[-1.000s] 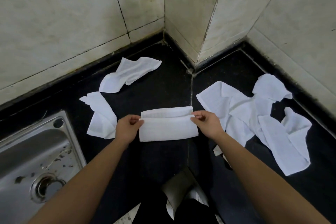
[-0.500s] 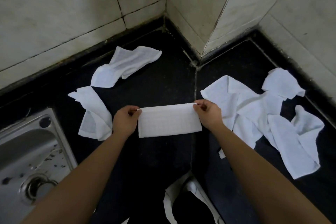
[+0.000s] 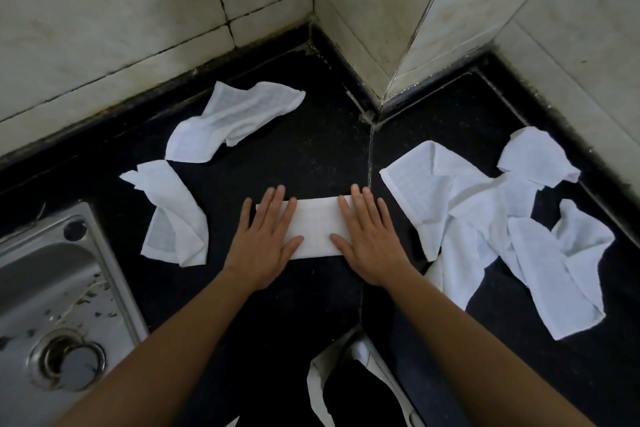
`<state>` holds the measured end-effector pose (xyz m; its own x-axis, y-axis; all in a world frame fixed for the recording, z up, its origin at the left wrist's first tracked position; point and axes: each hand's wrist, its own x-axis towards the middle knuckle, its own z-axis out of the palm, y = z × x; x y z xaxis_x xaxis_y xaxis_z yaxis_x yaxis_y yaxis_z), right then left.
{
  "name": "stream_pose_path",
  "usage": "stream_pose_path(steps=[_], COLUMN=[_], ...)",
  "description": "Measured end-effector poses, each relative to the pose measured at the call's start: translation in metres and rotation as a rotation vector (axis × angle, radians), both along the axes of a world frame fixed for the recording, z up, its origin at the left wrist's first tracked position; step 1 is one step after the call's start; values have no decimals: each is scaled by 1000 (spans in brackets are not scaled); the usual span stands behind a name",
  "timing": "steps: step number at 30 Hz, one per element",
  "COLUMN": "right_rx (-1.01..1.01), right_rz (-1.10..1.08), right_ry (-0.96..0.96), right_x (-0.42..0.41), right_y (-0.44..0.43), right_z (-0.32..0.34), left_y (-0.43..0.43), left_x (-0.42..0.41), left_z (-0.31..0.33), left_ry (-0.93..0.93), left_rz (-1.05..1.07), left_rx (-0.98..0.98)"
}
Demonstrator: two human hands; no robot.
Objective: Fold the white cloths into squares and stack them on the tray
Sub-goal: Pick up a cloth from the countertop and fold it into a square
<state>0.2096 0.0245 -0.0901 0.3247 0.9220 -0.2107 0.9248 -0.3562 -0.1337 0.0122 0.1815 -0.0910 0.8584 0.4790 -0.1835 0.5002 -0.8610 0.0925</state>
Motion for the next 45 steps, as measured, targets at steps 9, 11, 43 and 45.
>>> stream_pose_path(steps=[9,11,43,45], right_rx=[-84,-58,374,362], right_rz=[19,-21,-993,-884], right_ry=[-14,2,1048,978], right_x=[7,3,-16,-34], right_y=[-2,-5,29,44], right_z=[-1,2,69,69], left_y=[6,4,-4,5], left_x=[-7,-8,10,-1], left_z=[-10,-7,45,46], left_ry=[102,106,-455,-554], left_rz=[-12,3,756,1038], left_rx=[-38,-46,-524,-817])
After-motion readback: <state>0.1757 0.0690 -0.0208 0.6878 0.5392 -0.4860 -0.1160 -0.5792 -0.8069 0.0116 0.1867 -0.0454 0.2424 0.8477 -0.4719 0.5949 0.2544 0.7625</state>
